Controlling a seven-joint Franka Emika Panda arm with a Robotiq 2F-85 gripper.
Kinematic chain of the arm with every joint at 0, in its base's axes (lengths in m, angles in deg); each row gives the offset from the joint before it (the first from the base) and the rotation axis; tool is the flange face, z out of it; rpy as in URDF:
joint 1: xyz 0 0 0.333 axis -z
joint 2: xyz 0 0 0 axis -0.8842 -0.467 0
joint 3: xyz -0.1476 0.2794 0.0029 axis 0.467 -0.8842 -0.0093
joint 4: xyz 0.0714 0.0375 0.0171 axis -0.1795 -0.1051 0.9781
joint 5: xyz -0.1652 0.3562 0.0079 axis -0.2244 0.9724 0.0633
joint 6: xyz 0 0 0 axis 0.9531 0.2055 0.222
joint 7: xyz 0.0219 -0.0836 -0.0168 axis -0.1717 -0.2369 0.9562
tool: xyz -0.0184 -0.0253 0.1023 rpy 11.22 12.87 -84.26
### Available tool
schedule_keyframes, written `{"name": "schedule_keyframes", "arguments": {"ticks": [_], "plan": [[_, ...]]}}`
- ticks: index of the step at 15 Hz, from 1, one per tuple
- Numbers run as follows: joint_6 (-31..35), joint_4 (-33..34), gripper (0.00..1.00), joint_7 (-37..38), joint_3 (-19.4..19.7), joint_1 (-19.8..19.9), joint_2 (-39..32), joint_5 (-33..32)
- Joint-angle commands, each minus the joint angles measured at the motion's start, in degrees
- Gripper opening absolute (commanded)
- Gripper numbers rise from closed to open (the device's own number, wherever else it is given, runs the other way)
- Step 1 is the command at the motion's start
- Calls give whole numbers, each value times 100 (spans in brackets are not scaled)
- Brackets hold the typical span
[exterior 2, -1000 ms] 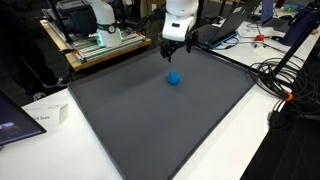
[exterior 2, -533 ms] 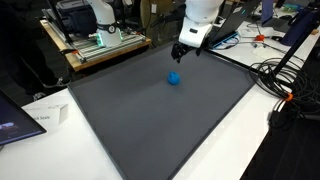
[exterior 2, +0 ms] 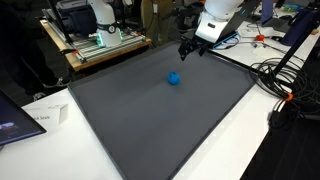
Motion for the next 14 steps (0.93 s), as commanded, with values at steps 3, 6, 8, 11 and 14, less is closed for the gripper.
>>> {"name": "schedule_keyframes", "arguments": {"ticks": [3,6,8,11,14], "plan": [[-192,450,100,254,136,-450,-266,-592],[-208,609,100,177,157,-619,-385,-937],[-315,753,100,88,164,-709,-487,-1161],[-543,978,100,76,191,-844,-641,-1475],[-773,1202,100,71,205,-979,-783,-1758]]}}
